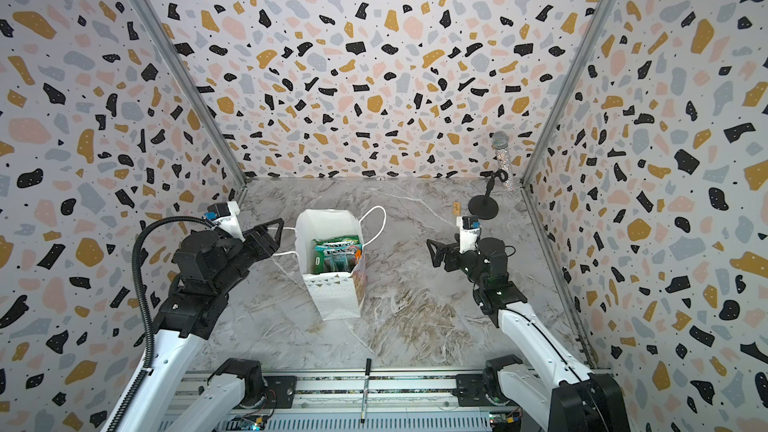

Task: Take the snacks out of the paper bag
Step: 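Raise both grippers and move them toward the paper bag, then grasp and tilt the bag rim with left gripper while right gripper approaches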

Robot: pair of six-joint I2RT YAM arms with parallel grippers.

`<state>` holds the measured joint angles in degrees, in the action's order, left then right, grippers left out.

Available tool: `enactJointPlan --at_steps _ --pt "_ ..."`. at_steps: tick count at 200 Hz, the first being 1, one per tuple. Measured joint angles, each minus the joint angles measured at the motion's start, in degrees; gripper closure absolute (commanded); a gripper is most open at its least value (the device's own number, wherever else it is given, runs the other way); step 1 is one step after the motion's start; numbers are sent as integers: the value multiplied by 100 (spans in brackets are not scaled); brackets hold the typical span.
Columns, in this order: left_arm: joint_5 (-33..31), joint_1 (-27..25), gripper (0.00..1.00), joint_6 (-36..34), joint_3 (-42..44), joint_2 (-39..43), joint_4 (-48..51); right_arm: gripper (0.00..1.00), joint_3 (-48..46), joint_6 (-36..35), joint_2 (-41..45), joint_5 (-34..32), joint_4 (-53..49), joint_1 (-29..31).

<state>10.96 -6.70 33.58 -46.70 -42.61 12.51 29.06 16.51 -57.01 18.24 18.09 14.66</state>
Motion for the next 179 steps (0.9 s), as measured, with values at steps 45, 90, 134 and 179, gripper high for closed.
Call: enactJointPlan --at_steps 45,90,134,179 --pt "310 0 82 284 98 -50 -313 1 24 11 -114 44 -11 85" --pt "409 0 100 282 101 -170 -485 1 24 9 -319 153 -7 227" --pt "289 0 100 -66 -107 -553 -442 1 24 9 -684 219 122 835" --pt "402 -4 100 -743 -695 -1185 -407 0 28 116 -1342 256 544 1733"
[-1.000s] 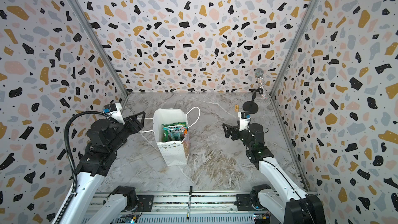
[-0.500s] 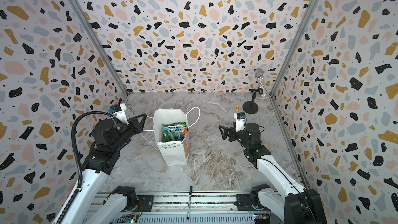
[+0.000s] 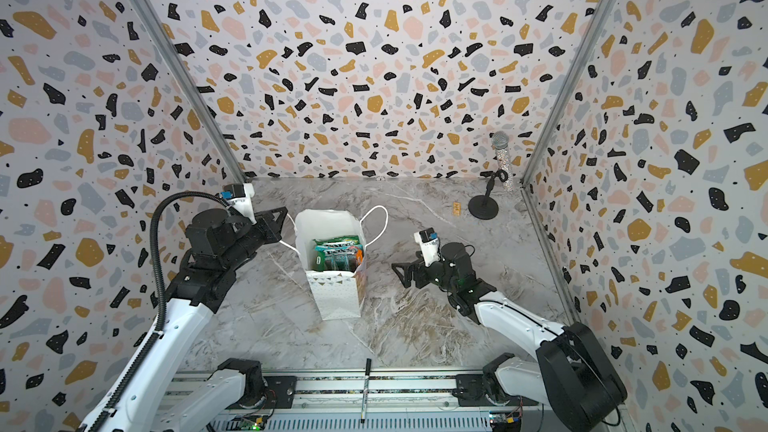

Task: Take the snacks out of the paper bag
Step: 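Grasp and tilt the bag rim with left gripper while right gripper approaches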

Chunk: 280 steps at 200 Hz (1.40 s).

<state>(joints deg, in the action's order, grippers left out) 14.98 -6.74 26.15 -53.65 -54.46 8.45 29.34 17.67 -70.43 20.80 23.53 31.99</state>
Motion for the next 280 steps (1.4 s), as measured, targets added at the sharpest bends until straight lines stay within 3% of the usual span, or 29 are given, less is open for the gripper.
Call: enactJointPlan --at_steps 50,90,115,186,280 --pt "219 -2 100 -649 -778 -1064 -20 1 424 116 -894 -225 339 809" --pt "457 0 100 -1082 -1665 -1993 66 2 752 302 -1554 -179 1027 1010" --pt "684 0 100 -1344 -2271 -2577 153 7 925 461 -2105 2 1532 1091" --pt "1202 0 100 -2004 -4210 -3991 1134 11 2212 713 -3661 79 2214 1283" --pt "1379 -116 100 -2275 -4697 -4157 1298 12 3729 1108 -5191 -76 2704 1279"
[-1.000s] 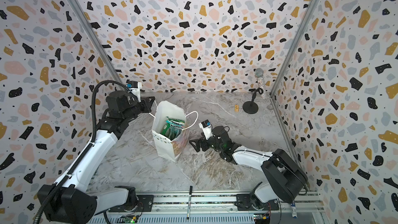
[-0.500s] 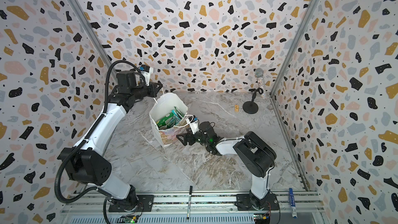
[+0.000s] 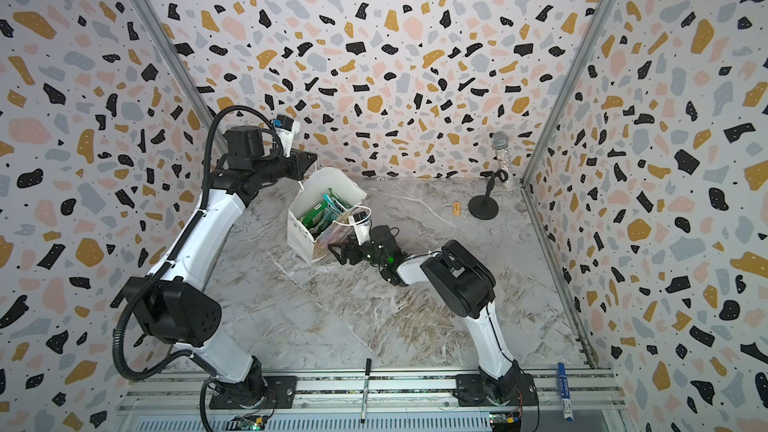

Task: Take the snacks out of the paper bag
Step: 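Grasp and tilt the bag rim with left gripper while right gripper approaches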

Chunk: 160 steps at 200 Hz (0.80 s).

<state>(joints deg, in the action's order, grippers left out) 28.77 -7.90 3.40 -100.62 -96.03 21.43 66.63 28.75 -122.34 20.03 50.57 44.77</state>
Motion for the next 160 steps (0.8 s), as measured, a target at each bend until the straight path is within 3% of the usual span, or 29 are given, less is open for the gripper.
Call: enactJointPlan --at_steps 28,48,114,160 --pt "-33 -101 100 -94 509 328 -170 11 -85 39 7 -59 44 -2" --pt "-74 -219 100 -136 1008 682 -404 9 -649 28 275 -181 48 -15" --pt "-138 -726 100 -175 2356 1729 -990 7 -3252 -181 2247 -662 11 -619" --pt "-247 -1215 100 -177 3075 2245 -1117 6 -3840 -603 3598 -1353 -914 -1255"
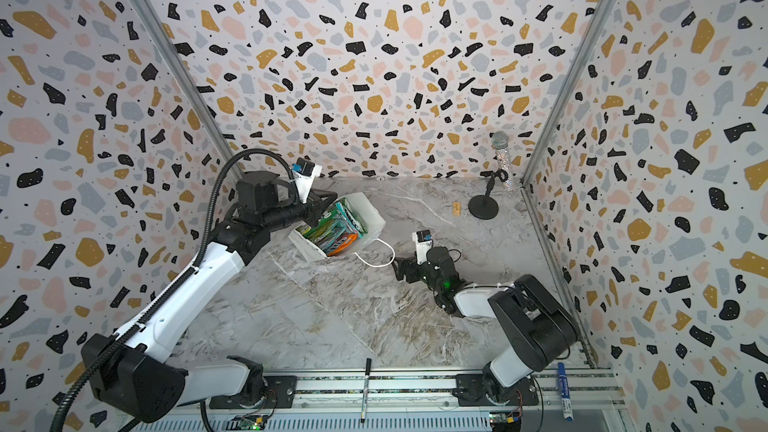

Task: Take the snacks out of the paper bag
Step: 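Grasp and tilt the bag rim with left gripper while right gripper approaches, then hold the tilted bag with the left gripper while the right gripper reaches inside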

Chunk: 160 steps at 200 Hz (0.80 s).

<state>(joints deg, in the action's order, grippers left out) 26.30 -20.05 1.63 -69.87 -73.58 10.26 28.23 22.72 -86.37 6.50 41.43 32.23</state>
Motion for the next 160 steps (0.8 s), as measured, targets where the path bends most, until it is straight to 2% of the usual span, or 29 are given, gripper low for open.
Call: enactJointPlan --at_steps 47,66,119,160 --pt "-83 -531 100 4 597 361 -46 6 11 -450 1316 -590 -1200 -262" --pt "-136 -579 100 9 922 542 -83 6 70 -584 1777 -573 -1589 -262" --pt "-348 -579 100 155 1449 1008 -509 10 439 -837 2546 664 -1919 -162" --pt "-514 -579 100 273 1552 1189 -776 22 828 -1178 2315 1187 -2092 695"
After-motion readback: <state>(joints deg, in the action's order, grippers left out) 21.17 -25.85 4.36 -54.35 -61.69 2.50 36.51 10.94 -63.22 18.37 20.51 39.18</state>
